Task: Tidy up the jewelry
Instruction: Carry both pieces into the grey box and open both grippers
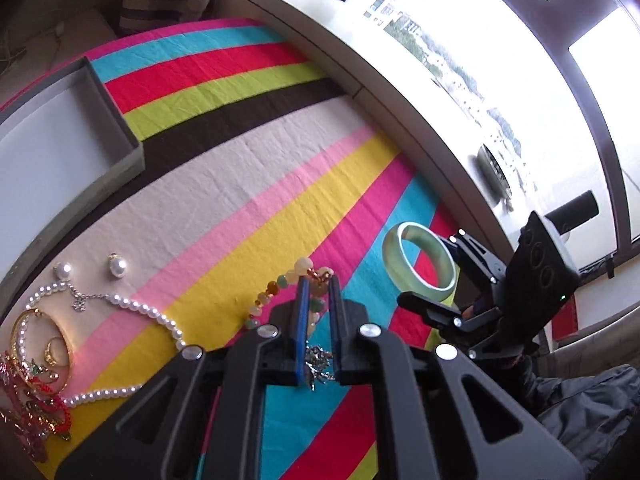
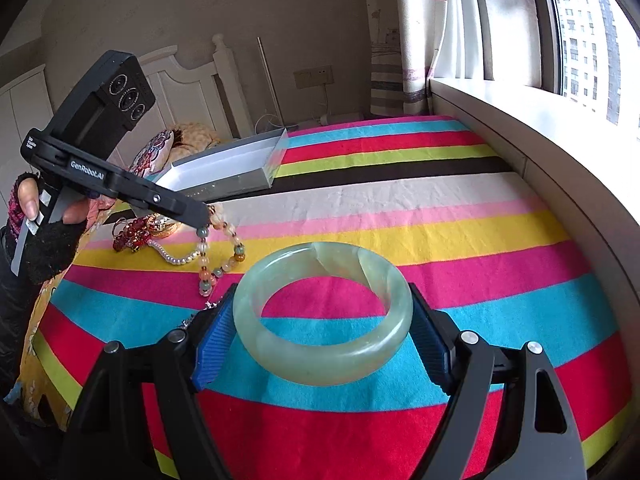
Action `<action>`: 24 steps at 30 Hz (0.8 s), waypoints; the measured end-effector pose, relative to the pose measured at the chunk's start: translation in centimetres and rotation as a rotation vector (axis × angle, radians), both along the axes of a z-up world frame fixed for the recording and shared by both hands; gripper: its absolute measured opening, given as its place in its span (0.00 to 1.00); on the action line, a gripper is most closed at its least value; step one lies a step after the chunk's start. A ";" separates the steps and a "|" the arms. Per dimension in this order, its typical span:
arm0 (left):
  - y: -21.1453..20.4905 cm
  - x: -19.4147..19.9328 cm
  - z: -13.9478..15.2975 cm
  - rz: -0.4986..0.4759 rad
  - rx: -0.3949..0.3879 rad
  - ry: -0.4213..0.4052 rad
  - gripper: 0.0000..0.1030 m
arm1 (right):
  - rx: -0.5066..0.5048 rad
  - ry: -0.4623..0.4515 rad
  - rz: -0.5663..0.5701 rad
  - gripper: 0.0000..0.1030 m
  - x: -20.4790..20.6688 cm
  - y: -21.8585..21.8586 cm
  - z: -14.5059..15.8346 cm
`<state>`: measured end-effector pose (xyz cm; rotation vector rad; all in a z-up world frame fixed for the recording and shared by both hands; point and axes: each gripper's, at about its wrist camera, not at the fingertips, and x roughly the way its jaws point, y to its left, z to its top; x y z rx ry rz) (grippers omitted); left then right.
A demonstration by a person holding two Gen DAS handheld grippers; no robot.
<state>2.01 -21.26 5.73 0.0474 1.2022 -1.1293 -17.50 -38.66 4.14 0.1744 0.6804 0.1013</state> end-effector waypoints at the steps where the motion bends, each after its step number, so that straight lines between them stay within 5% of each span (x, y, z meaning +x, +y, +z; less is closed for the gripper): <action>1: 0.6 0.2 0.4 0.018 -0.022 -0.005 0.09 | -0.007 -0.004 0.009 0.76 0.4 0.3 0.3; 9: 7.4 3.3 4.8 0.186 -0.119 -0.079 0.09 | -0.093 -0.030 0.132 0.76 5.9 4.2 2.6; 15: 12.0 7.5 5.9 0.379 -0.067 -0.160 0.09 | -0.117 0.001 0.251 0.76 13.8 7.4 4.1; 24: 19.1 13.0 4.4 0.614 -0.005 -0.178 0.09 | -0.098 0.095 0.327 0.76 26.8 12.5 3.2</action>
